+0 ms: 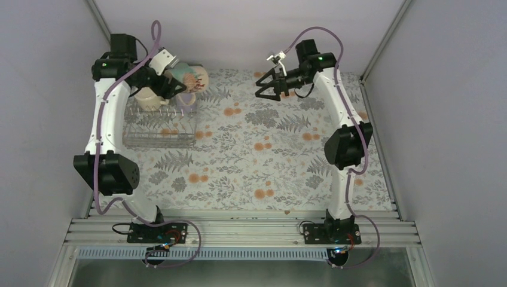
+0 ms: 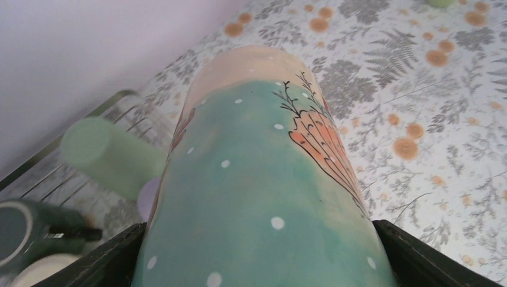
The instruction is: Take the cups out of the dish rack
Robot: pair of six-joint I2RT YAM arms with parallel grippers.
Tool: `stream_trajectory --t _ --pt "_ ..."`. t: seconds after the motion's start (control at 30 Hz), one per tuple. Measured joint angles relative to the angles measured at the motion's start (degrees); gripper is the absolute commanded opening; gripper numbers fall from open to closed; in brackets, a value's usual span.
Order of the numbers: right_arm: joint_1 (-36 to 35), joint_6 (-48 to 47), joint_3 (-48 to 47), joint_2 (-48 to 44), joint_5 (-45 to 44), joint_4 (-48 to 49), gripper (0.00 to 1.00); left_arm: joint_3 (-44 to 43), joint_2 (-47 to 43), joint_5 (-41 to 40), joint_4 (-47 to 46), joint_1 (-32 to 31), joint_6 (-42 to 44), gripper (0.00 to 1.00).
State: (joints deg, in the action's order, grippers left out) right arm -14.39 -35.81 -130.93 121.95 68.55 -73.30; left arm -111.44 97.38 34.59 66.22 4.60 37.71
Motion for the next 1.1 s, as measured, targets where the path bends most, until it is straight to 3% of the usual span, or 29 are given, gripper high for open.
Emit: stream_trajectory --t 0.13,0.53,0.8,1.1 --pt "-2.4 0.7 0.0 0.8 5.2 1.6 1.00 -0.1 0.0 0.6 -1.0 -4.1 -1.4 0.55" --pt "-4.5 5.0 -0.2 1.9 7.7 7.1 1.00 -1.2 0.0 -1.2 -1.4 -15.3 -5.5 0.49" --pt "-4.5 6.3 2.3 2.1 7.6 9.6 1.00 -5.2 0.3 -2.5 -1.7 -19.0 -7.2 0.51" --pt "-4.5 7.4 4.1 2.1 11.3 10.8 0.92 -8.3 5.2 -2.6 -2.2 -21.5 -8.0 0.53"
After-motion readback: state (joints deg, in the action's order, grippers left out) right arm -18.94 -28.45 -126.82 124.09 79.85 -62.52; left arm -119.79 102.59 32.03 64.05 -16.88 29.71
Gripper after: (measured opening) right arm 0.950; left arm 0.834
